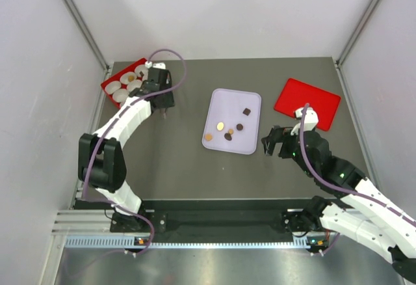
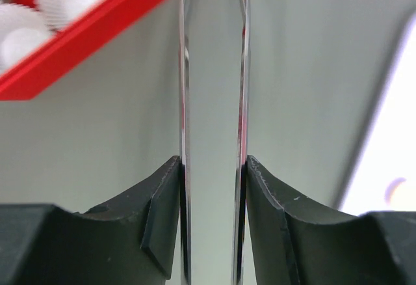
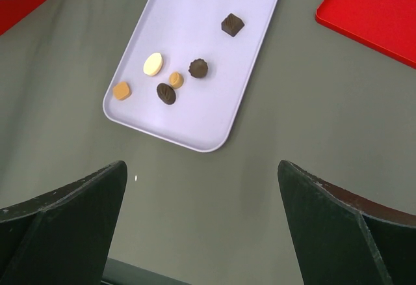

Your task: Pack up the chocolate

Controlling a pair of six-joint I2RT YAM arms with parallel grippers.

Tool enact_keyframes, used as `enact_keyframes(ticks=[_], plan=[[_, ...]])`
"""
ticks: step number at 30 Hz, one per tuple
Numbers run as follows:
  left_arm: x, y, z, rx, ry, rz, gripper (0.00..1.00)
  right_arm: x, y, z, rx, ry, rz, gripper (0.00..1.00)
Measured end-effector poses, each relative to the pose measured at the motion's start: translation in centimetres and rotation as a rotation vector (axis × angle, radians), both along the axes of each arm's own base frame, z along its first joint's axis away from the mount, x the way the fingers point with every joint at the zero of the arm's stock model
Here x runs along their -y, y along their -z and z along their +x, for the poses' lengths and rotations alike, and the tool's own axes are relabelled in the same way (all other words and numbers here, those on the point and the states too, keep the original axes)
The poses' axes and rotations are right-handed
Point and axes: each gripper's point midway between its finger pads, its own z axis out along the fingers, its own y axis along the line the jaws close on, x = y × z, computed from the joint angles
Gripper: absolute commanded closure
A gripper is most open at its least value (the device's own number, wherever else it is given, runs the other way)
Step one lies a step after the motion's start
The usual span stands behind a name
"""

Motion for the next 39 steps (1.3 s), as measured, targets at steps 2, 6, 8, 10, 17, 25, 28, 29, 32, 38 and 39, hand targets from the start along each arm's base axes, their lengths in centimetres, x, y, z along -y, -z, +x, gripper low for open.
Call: enact_keyframes(ticks=[2,6,8,10,17,25,28,29,32,38,39], plan=[[2.0,-0.7,-0.8,0.009,0.046,-0.001,0.53,0.0,0.0,0.0,-0.001,0.000,-0.001,0.00],[6.3,-2.2,-2.8,0.025,0.157,-0.008,0.54,0.0,0.0,0.0,-0.001,0.000,-0.001,0.00],[8.7,-3.1,-4.2,0.034,0.222,-0.013,0.54,0.0,0.0,0.0,-0.001,0.000,-0.001,0.00],[10.6,-3.7,-5.7,0.034,0.280,-0.017,0.55,0.0,0.0,0.0,-0.001,0.000,-0.002,0.00],[16.2,-4.9,-12.8,0.016,0.501,-0.042,0.53,0.0,0.1,0.0,-0.002,0.000,-0.003,0.00],[17.0,-2.5,-16.7,-0.057,0.580,-0.016,0.50,0.1,0.2,-0.1,-0.006,0.001,-0.008,0.00],[16.6,-1.7,-16.9,-0.077,0.577,0.002,0.50,0.2,0.2,-0.2,-0.007,0.001,-0.009,0.00],[16.6,-1.6,-16.9,-0.080,0.575,0.006,0.50,0.3,0.2,-0.2,-0.008,0.002,-0.010,0.00],[16.7,-1.0,-16.9,-0.090,0.575,0.010,0.49,0.5,0.2,-0.4,-0.006,0.004,-0.009,0.00],[16.9,0.8,-17.0,-0.139,0.580,0.019,0.48,0.6,0.1,-0.4,-0.003,0.007,-0.009,0.00],[17.0,1.1,-17.0,-0.145,0.578,0.020,0.48,0.6,0.1,-0.4,-0.003,0.008,-0.009,0.00]])
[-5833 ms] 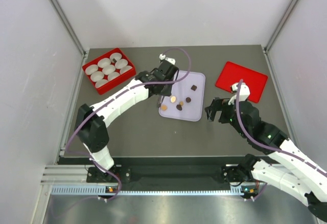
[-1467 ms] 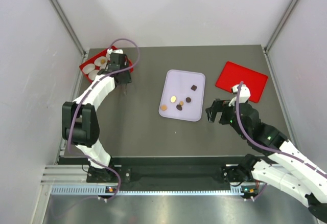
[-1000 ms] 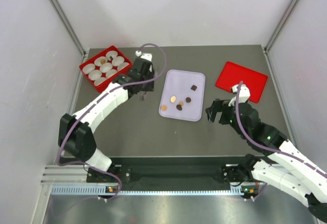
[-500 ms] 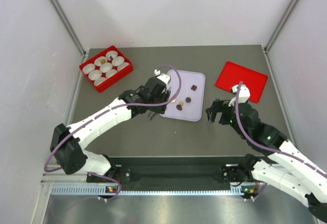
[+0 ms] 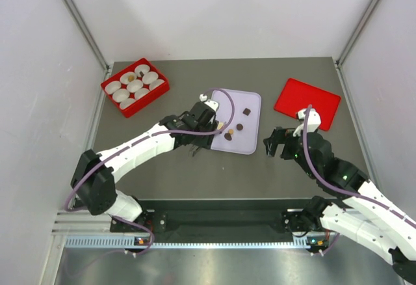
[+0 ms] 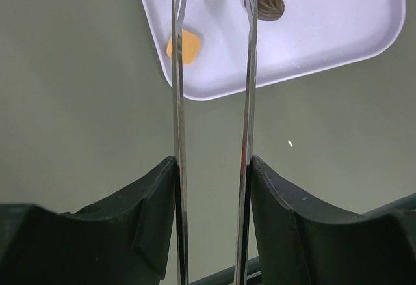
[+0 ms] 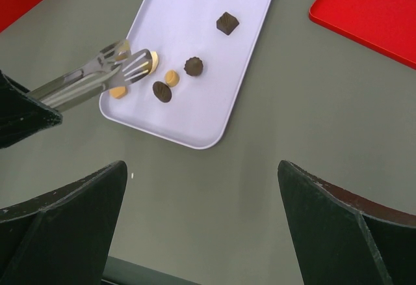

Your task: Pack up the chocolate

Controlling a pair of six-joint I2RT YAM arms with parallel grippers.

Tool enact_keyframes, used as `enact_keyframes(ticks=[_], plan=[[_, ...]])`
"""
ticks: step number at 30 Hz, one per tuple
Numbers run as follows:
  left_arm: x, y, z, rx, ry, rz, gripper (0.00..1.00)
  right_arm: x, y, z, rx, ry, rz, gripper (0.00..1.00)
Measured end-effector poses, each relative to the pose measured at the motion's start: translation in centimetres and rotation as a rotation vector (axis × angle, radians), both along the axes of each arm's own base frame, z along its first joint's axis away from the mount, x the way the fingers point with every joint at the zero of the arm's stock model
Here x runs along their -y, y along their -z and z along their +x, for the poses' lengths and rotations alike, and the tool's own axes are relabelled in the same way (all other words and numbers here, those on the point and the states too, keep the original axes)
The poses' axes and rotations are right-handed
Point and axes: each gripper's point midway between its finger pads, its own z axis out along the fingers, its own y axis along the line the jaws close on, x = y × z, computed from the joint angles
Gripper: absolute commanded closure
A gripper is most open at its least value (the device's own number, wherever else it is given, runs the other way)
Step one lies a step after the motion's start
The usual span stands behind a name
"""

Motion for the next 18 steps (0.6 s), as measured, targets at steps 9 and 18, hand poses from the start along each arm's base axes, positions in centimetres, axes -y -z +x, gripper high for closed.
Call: enact_keyframes(ticks=[9,18], plan=[[0.1,2.7,-0.1,-0.057,-0.012,0.044,0.51,0.0,0.1,0.0,-0.002,0.000,-0.002,0.00],[0.5,3.0,0.1,-0.059,-0.019,0.030,0.58,0.0,0.0,0.0,-0.003,0.003,0.005,0.00]])
